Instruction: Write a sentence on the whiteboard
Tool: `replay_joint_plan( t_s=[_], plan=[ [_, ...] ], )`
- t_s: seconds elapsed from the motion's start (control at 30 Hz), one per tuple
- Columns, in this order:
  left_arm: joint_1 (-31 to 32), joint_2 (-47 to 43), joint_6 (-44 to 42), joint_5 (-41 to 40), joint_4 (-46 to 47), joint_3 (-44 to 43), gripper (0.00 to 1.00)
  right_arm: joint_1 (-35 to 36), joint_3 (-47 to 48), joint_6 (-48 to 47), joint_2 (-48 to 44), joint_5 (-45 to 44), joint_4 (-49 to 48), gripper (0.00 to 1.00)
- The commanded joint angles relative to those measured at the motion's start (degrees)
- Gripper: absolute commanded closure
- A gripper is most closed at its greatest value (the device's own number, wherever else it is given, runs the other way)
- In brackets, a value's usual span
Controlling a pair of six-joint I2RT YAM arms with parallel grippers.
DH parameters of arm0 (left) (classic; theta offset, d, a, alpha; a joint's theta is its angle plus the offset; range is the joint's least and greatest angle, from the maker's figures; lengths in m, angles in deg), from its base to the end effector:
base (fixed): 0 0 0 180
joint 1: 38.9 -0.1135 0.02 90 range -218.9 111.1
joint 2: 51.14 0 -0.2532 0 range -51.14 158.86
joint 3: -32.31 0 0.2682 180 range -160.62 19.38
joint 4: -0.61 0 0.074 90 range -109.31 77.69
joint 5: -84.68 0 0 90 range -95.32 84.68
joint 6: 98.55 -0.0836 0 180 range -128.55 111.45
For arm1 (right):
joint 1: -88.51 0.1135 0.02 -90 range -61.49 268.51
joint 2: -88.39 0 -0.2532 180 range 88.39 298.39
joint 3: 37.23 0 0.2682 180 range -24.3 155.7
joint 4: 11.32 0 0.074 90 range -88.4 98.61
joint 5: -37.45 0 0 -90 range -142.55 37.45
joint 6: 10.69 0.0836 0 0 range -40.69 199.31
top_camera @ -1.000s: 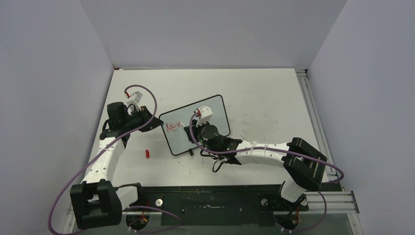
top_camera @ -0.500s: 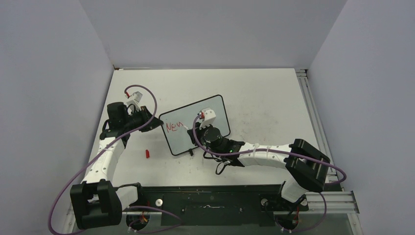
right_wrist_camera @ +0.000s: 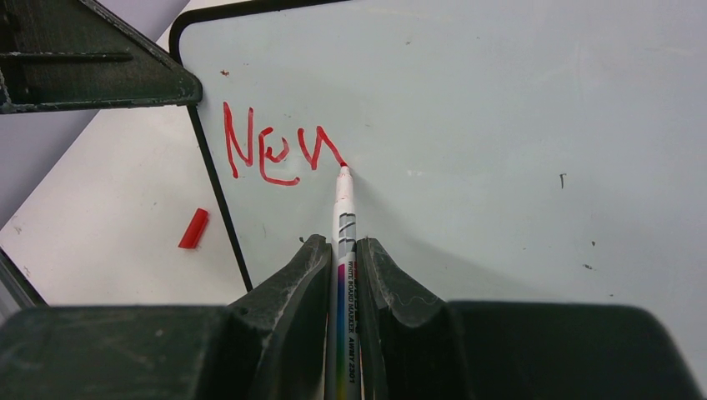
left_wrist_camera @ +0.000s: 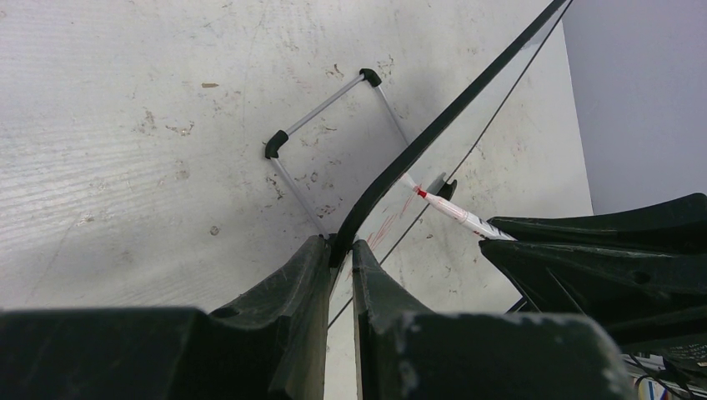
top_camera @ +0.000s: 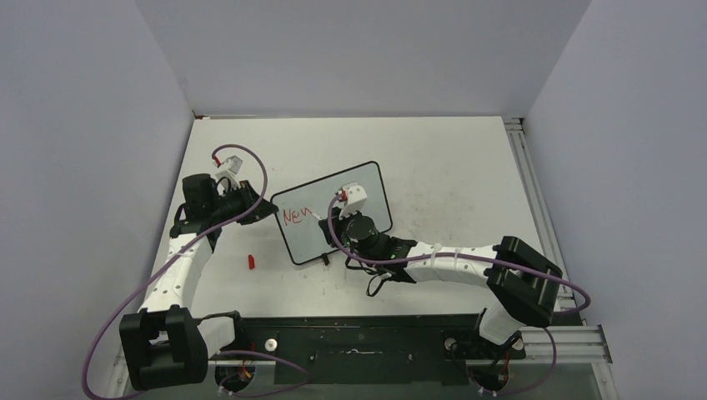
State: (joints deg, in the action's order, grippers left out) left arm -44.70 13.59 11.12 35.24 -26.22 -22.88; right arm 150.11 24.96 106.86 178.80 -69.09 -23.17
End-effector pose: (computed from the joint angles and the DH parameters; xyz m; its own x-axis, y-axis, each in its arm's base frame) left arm 0.2912 -0.0251 0.2165 -0.7050 -0.3287 -0.6284 0.2196 0.7414 -0.6341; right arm 0.2141 0.3458 0.1964 -0.4488 0.1022 -0.8878 -0.5704 0.7319 0.3726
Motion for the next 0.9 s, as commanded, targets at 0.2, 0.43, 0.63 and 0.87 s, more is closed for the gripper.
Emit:
replay_joint_plan(
  t_s=[0.2,0.43,0.63,0.87],
  plan=[
    [-0.2,-1.4,-0.2,1.2,1.1,-1.5,0.90,-0.3,4.1,-2.4,-1.4,-2.3,0.2,0.95],
    [-0.2,-1.4,-0.2,1.2,1.1,-1.4,0.90,-0.6,5.4,-3.7,-1.7,-2.6,0.2,0.95],
    [-0.2,-1.3,-0.2,1.3,1.1,-1.5,0.90,-0.9,5.8,-3.9,-1.6,-2.6,0.1,0.95],
    [-0.2,-1.4,-0.2,1.1,1.0,-1.5,0.90,-0.8,5.3,-4.3,-2.6,-1.8,0.3,0.95]
  ],
)
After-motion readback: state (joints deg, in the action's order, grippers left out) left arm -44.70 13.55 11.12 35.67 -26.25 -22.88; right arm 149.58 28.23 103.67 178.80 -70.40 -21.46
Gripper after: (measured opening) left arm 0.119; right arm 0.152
